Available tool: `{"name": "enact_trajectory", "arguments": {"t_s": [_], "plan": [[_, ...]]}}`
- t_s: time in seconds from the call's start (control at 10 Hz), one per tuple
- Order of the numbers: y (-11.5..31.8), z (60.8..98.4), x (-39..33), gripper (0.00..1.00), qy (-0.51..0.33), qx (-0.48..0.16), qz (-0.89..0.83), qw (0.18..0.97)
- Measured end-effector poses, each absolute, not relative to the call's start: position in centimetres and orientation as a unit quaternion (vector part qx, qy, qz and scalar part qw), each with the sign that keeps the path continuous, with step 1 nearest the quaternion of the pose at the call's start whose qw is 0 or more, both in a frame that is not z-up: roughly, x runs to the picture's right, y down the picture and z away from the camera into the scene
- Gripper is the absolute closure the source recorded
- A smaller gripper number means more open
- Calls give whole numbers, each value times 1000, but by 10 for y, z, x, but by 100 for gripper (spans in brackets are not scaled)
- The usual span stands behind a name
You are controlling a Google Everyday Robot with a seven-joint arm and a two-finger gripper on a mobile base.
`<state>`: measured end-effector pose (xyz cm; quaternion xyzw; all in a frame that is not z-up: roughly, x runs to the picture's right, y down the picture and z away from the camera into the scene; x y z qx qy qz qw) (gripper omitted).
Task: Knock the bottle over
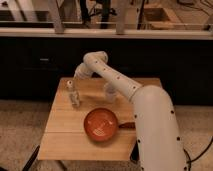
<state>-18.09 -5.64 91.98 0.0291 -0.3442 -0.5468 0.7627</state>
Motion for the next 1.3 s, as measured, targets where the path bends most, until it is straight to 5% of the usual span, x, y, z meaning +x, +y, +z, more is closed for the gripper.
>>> {"name": "enact_trajectory", "arguments": {"t_s": [0.4, 1.3], "plan": [[-44, 925, -188, 99, -371, 14, -548, 750], [17, 859, -197, 99, -416, 7, -585, 696]]}}
